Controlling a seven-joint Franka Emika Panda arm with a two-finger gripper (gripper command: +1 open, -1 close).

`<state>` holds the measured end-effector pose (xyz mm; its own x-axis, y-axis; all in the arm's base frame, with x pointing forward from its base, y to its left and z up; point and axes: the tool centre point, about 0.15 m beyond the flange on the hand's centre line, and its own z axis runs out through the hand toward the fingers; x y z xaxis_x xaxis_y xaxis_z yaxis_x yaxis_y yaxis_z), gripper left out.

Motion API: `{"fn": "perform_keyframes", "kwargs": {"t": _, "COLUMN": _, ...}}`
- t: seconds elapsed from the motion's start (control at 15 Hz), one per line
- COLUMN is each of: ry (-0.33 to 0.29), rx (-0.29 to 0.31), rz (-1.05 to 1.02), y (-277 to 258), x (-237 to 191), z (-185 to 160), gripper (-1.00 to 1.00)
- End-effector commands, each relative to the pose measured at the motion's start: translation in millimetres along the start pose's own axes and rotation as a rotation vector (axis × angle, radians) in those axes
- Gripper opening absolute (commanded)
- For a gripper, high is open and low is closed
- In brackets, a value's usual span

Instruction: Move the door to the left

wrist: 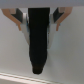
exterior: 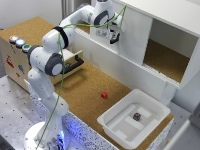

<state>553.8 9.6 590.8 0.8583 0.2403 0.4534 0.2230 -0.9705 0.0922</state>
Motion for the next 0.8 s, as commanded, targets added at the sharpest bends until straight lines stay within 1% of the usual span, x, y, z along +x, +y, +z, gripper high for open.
{"fn": "perform_keyframes", "kwargs": {"t": 0.0, "ry": 0.052, "rx": -0.064, "rz": -0.093, "y": -52, "x": 74, "z": 35, "gripper": -1.0}}
{"fn": "perform_keyframes", "kwargs": {"t": 0.73, "ry": 0.09, "rx": -0.018, "rz": -0.191, "y": -103, "x": 94, "z": 27, "gripper": -1.0}}
